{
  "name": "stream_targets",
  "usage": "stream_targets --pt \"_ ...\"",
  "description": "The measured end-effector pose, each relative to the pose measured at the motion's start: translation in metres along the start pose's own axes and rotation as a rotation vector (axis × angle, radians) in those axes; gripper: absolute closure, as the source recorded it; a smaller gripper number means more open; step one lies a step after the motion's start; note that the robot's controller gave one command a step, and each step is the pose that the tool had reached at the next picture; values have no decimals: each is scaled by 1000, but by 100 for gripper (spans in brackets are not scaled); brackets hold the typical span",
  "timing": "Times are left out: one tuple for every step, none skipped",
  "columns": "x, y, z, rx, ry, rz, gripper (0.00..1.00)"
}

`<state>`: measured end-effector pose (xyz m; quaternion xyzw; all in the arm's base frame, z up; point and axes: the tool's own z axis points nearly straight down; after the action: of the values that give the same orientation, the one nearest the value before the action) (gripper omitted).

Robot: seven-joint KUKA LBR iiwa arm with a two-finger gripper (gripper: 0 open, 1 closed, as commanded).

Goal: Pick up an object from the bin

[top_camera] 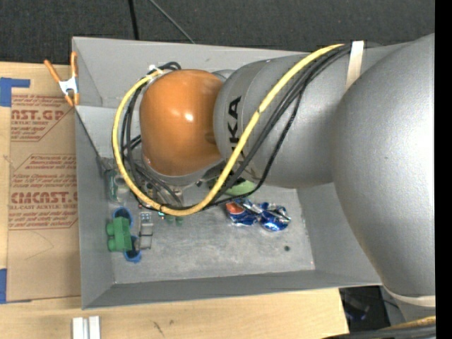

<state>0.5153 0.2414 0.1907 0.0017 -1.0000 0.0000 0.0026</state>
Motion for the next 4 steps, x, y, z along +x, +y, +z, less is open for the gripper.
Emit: stream_targets --pt "-3 6 122 1 -4 -461 0" --pt "-6 5 90 1 -9 -806 0" --pt "-23 3 91 1 -8 -1069 0" --pt "-10 3 121 5 -3 -1411 0"
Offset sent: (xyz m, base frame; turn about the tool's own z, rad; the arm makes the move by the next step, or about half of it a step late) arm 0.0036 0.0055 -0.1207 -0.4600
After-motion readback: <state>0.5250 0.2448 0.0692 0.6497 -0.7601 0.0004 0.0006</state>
